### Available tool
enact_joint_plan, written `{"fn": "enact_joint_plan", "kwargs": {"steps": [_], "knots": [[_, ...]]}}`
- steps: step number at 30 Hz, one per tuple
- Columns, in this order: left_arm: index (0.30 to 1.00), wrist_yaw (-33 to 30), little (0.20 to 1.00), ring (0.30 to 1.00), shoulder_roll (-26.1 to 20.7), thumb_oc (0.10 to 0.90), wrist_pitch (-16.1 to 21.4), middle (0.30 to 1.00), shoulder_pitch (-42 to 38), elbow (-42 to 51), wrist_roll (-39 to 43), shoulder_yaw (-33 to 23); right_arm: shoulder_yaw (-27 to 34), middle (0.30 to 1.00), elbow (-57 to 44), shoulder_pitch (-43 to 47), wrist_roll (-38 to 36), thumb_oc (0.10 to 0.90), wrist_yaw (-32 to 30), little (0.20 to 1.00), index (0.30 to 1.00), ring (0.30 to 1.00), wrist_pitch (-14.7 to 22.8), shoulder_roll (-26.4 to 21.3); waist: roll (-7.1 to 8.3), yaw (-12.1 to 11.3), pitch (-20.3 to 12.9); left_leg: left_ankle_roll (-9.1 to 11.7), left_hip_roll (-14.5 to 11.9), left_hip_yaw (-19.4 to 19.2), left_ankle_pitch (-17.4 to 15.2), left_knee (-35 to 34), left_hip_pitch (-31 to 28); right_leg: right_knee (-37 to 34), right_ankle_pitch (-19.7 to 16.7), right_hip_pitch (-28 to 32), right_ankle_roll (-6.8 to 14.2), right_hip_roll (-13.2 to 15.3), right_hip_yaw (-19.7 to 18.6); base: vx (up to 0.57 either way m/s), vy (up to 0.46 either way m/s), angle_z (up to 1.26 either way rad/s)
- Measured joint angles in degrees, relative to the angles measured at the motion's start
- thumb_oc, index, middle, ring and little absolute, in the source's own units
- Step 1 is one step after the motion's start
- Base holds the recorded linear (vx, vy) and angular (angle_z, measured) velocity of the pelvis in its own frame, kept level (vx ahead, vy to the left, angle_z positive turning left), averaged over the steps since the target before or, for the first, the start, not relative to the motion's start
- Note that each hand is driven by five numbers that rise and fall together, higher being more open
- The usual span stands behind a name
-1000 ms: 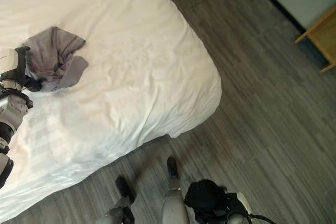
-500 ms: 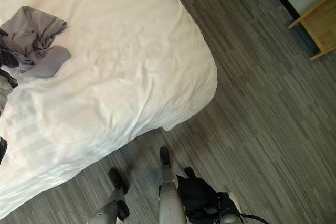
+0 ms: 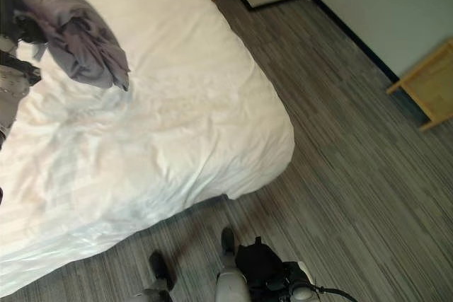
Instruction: Pick up bed clothes into laundry basket.
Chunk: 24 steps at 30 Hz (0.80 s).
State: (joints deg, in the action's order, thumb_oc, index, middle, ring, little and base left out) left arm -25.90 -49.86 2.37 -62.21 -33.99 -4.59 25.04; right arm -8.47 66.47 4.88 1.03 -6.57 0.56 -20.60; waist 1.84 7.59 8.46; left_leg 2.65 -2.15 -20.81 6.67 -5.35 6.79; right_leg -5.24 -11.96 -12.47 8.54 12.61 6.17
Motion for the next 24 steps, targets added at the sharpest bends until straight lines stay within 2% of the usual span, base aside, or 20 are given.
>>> {"fn": "enact_joint_plan", "kwargs": {"steps": [1, 2, 5, 6, 7, 8, 9, 10, 11, 12, 13, 15, 16, 17, 18, 19, 20, 21, 23, 24], "knots": [[0.3, -0.6, 0.3, 0.3, 1.7, 0.4, 0.2, 0.3, 6.2, 9.9, -0.1, -5.5, 0.3, 0.3, -0.8, -0.2, 0.0, 0.4, 0.1, 0.3, 0.3, 0.3, -0.2, -0.8, -0.32, 0.1, -0.2, -0.1, 0.0, 0.1, 0.0, 0.1, -2.1, 0.0, -0.2, 2.0, -0.2, -0.2, -0.1, -0.11, -0.038, -0.03], [0.3, -1.4, 0.3, 0.3, 2.2, 0.4, 0.8, 0.3, 9.4, 15.2, -0.5, -7.0, 0.4, 0.3, -1.9, -0.6, 0.1, 0.4, -0.1, 0.3, 0.3, 0.3, -0.4, -1.3, -0.38, -0.2, -0.3, -0.2, 0.0, -0.2, -0.4, -0.1, -3.1, 0.0, -0.3, 2.8, -0.3, -0.3, -0.2, -0.09, -0.022, -0.1], [0.3, -1.9, 0.3, 0.3, 2.0, 0.4, 4.8, 0.3, 13.5, 25.9, -5.6, -7.1, 0.5, 0.3, -4.6, 0.3, 0.7, 0.4, -0.2, 0.3, 0.3, 0.3, 0.1, -2.8, -0.27, -0.6, -0.6, -0.3, 0.2, -0.8, -0.5, 0.2, -4.5, 0.0, -0.6, 3.8, -0.1, -0.2, -0.1, -0.19, -0.106, -0.16], [0.3, -1.0, 0.3, 0.3, 1.0, 0.4, 4.9, 0.3, 17.2, 31.9, -8.2, -8.4, 0.2, 0.3, -4.7, 2.1, 1.6, 0.4, -0.2, 0.3, 0.3, 0.3, -0.5, -2.6, 0.09, -1.3, -0.7, -0.3, -0.2, -2.5, -0.6, 0.1, -5.4, 0.1, -0.3, 3.7, 1.0, -0.4, 2.4, -0.1, -0.068, -0.38], [0.3, -0.4, 0.3, 0.3, 1.3, 0.4, 5.9, 0.3, 18.8, 34.1, -9.6, -8.3, 0.3, 0.3, -4.9, 2.2, 2.2, 0.4, -0.2, 0.3, 0.3, 0.3, -0.7, -2.6, 0.21, -1.9, -0.8, -0.4, -0.8, -3.5, -0.6, 0.3, -6.2, -0.3, 2.4, 4.3, 0.5, 0.2, 4.6, -0.18, -0.123, -0.61], [0.3, 1.3, 0.3, 0.3, 3.0, 0.4, 6.9, 0.3, 21.1, 37.2, -11.3, -7.3, 0.5, 0.3, -4.8, 2.2, 2.7, 0.4, -0.6, 0.3, 0.3, 0.3, -1.2, -2.9, -1.62, -3.7, -1.5, -0.4, -3.6, -4.9, -0.5, 0.1, -6.8, 2.1, 5.7, 4.5, 0.6, 0.0, 12.1, -0.19, -0.14, -0.51], [0.3, 2.3, 0.3, 0.3, 3.3, 0.4, 8.5, 0.3, 22.2, 38.3, -12.0, -6.5, 0.6, 0.3, -5.1, 2.6, 2.8, 0.4, -0.7, 0.3, 0.3, 0.3, -1.1, -3.1, -2.03, -4.2, -1.6, -0.2, -5.3, -5.6, -0.3, 0.2, -7.4, 5.9, 4.9, 4.5, 1.0, 0.4, 14.4, -0.19, -0.175, -0.5], [0.3, 3.9, 0.3, 0.3, 4.3, 0.4, 8.8, 0.3, 25.1, 40.5, -11.1, -7.8, 0.7, 0.3, -8.2, 2.3, 2.9, 0.4, 0.2, 0.3, 0.3, 0.3, -3.4, -4.0, -2.34, -5.4, -2.0, 0.3, -6.6, -7.4, 0.0, 0.4, -8.0, 14.9, 6.5, 3.2, 1.9, 2.4, 16.1, -0.16, -0.15, -0.83], [0.3, 4.9, 0.3, 0.3, 7.8, 0.4, 9.1, 0.3, 31.9, 43.4, -9.2, -10.6, 1.2, 0.3, -13.7, 1.9, 3.3, 0.4, 0.2, 0.3, 0.3, 0.3, -4.5, -6.7, -3.27, -7.2, -2.3, 0.5, -8.2, -10.5, 0.2, 0.2, -10.3, 25.4, 10.3, 3.0, 3.8, 5.8, 18.8, -0.08, -0.094, -0.85], [0.3, 5.4, 0.3, 0.3, 10.1, 0.4, 9.2, 0.3, 35.3, 43.6, -7.8, -10.9, 1.8, 0.3, -16.5, 1.8, 3.6, 0.4, -0.3, 0.3, 0.3, 0.3, -4.2, -8.5, -3.39, -7.5, -2.6, 0.6, -8.8, -11.1, 0.2, 0.5, -11.8, 28.4, 11.6, 5.1, 5.8, 8.2, 19.8, -0.2, -0.142, -0.93], [0.3, 7.3, 0.3, 0.3, 10.6, 0.4, 9.1, 0.3, 39.0, 43.0, -6.6, -10.9, 2.5, 0.3, -20.6, 1.5, 4.4, 0.4, -1.4, 0.3, 0.3, 0.3, -3.4, -10.1, -1.62, -8.0, -3.8, 0.9, -8.3, -11.3, 0.2, 1.2, -12.8, 26.9, 10.6, 8.2, 5.8, 10.5, 20.3, -0.25, -0.22, -0.53], [0.3, 9.9, 0.3, 0.3, 11.4, 0.4, 8.7, 0.3, 41.5, 40.5, -6.6, -9.4, 4.4, 0.3, -25.8, 4.1, 5.1, 0.4, -3.6, 0.3, 0.3, 0.3, -2.6, -12.7, -1.45, -8.4, -4.0, 0.9, -10.8, -11.0, 0.8, 4.1, -12.3, 22.0, 13.6, 9.9, 1.4, 7.1, 21.5, -0.24, -0.29, -0.92], [0.3, 11.4, 0.3, 0.3, 16.5, 0.4, 7.5, 0.3, 44.7, 36.1, -6.2, -10.2, 4.6, 0.3, -31.0, 6.0, 5.6, 0.4, -3.9, 0.3, 0.3, 0.3, -3.2, -14.9, -1.94, -9.8, -4.1, 1.1, -14.2, -11.8, 0.5, 9.5, -11.8, 21.9, 12.9, 8.6, -1.6, 5.2, 23.1, -0.14, -0.268, -1.34], [0.3, 13.1, 0.3, 0.3, 18.4, 0.4, 6.0, 0.3, 45.5, 32.9, -6.3, -8.7, 4.5, 0.3, -32.0, 7.9, 6.3, 0.4, -5.6, 0.3, 0.3, 0.3, -2.4, -15.1, -1.0, -9.5, -4.5, 3.5, -13.6, -11.3, -2.8, 7.3, -11.2, 19.4, 12.8, 9.5, -2.9, 4.2, 21.9, -0.14, -0.281, -1.23], [0.3, 14.4, 0.3, 0.3, 20.8, 0.4, 5.2, 0.3, 45.5, 29.9, -6.4, -7.8, 4.8, 0.3, -32.3, 9.5, 6.7, 0.4, -6.9, 0.3, 0.3, 0.3, -2.4, -15.5, -0.44, -8.4, -5.0, 4.3, -11.3, -11.0, -2.9, 1.4, -11.6, 17.1, 12.7, 10.0, -3.3, 3.5, 21.6, -0.15, -0.259, -0.7], [0.3, 14.6, 0.3, 0.3, 23.1, 0.4, 4.4, 0.3, 45.6, 27.9, -6.4, -7.1, 5.2, 0.3, -32.9, 11.0, 7.1, 0.4, -7.6, 0.3, 0.3, 0.3, -2.5, -16.1, -1.5, -8.3, -4.9, 4.8, -11.1, -11.0, -1.8, -0.2, -11.4, 15.2, 11.8, 9.9, -3.8, 1.5, 19.8, -0.16, -0.316, -1.0], [0.3, 15.7, 0.3, 0.3, 23.5, 0.4, 3.8, 0.3, 46.0, 26.9, -6.5, -6.1, 5.2, 0.3, -33.6, 12.7, 7.7, 0.4, -8.0, 0.3, 0.3, 0.3, -2.4, -16.4, -3.38, -8.5, -4.8, 3.8, -11.5, -11.3, 0.0, 0.2, -11.7, 13.0, 11.0, 10.1, -4.3, -2.0, 18.2, -0.21, -0.391, -1.5], [0.3, 15.7, 0.3, 0.3, 23.6, 0.4, 3.1, 0.3, 46.6, 24.4, -6.7, -5.7, 3.6, 0.3, -34.0, 13.5, 9.3, 0.4, -8.9, 0.3, 0.3, 0.3, -2.6, -15.2, -2.5, -8.5, -4.1, 4.0, -13.8, -12.0, 2.6, 1.2, -13.4, 11.4, 10.7, 11.0, -4.5, -3.8, 16.8, -0.13, -0.282, -1.27], [0.3, 15.5, 0.3, 0.3, 25.0, 0.4, 1.3, 0.3, 46.9, 22.0, -6.7, -5.4, 1.4, 0.3, -35.8, 13.3, 11.3, 0.4, -9.0, 0.3, 0.3, 0.3, -2.7, -14.7, -1.68, -5.7, -3.8, 5.1, -14.8, -13.7, 3.3, 0.9, -15.1, 9.6, 10.5, 12.1, -4.7, -5.6, 16.2, -0.09, -0.267, -0.63], [0.3, 15.5, 0.3, 0.3, 25.1, 0.4, 1.1, 0.3, 46.9, 21.1, -6.7, -5.3, 0.9, 0.3, -36.4, 13.3, 11.9, 0.4, -9.1, 0.3, 0.3, 0.3, -2.5, -14.3, -1.67, -5.2, -3.8, 5.2, -15.1, -14.5, 3.4, 0.9, -15.7, 8.4, 10.0, 12.6, -4.8, -6.3, 15.5, -0.07, -0.253, -0.55]]}}
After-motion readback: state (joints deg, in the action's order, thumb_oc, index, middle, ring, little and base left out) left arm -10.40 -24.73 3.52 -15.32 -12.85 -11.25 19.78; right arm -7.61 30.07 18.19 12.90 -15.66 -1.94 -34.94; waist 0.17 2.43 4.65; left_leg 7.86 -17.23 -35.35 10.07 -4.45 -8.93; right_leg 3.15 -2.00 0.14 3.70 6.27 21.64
